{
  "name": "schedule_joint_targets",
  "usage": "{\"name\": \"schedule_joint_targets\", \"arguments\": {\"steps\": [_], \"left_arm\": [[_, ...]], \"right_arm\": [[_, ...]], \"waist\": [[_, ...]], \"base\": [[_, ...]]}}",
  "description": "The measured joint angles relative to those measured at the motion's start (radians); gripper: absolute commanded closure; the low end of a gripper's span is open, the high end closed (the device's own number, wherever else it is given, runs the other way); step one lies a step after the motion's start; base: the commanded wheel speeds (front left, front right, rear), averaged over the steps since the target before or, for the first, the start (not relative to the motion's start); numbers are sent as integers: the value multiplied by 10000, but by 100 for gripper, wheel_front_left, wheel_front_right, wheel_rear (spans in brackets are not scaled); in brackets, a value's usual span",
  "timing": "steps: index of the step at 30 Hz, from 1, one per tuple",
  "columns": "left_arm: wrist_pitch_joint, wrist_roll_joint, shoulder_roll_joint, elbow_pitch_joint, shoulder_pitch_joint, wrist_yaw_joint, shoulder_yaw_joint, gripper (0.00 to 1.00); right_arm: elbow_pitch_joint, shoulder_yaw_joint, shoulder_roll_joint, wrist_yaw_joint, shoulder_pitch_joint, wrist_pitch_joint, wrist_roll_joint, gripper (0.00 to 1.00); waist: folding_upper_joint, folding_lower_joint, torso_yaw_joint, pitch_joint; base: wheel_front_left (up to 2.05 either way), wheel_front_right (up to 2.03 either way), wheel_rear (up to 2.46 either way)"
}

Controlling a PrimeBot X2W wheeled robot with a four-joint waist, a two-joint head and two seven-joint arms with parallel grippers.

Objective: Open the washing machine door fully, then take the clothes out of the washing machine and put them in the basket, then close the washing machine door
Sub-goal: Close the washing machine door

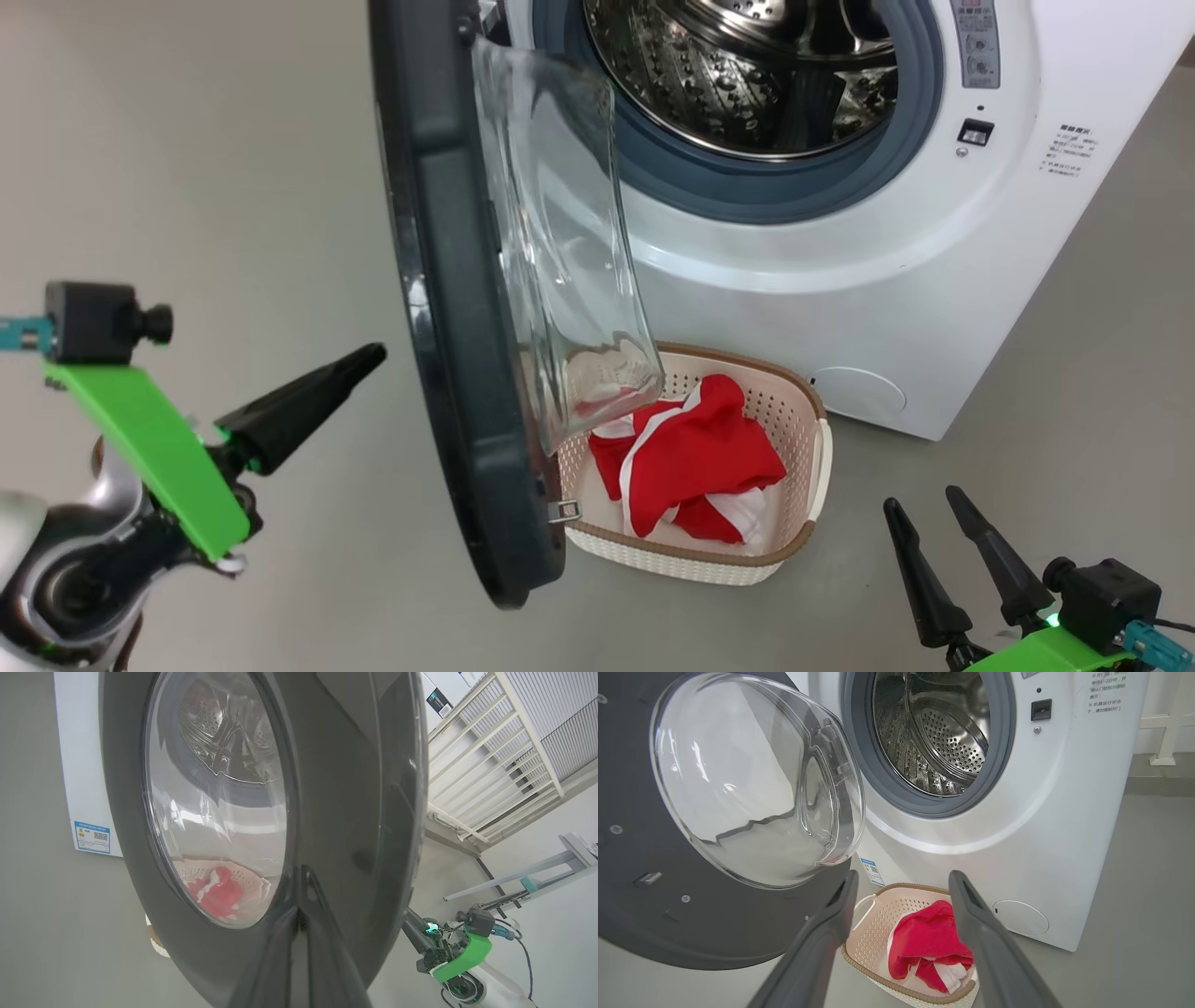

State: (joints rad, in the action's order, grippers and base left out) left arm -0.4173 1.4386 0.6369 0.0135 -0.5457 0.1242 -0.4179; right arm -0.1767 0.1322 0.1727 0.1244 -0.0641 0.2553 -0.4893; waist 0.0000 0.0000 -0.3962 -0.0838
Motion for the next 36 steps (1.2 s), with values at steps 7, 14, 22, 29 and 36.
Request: {"name": "schedule_joint_targets", "arguments": {"steps": [7,14,22,29,36], "left_arm": [[1175,-36,102,510,812,0,-173,100],[2382,42,109,1106,1842,0,-382,100],[3800,313,-196,2046,3079,0,-683,51],[4987,270,-541,2863,3310,0,-871,0],[6295,92,-1116,3490,3623,0,-1103,0]], "right_arm": [[-21,27,-167,0,-202,0,0,0],[-50,61,-171,0,-267,0,0,0],[-59,98,-196,0,-375,0,0,0],[-61,115,-178,0,-371,0,0,0],[-71,105,-159,0,-359,0,0,0]], "waist": [[0,0,-38,318],[0,0,-100,583],[0,0,-169,735],[0,0,-139,647],[0,0,10,571]], "base": [[0,0,0],[0,0,0],[0,0,0],[0,0,0],[0,0,0]]}}
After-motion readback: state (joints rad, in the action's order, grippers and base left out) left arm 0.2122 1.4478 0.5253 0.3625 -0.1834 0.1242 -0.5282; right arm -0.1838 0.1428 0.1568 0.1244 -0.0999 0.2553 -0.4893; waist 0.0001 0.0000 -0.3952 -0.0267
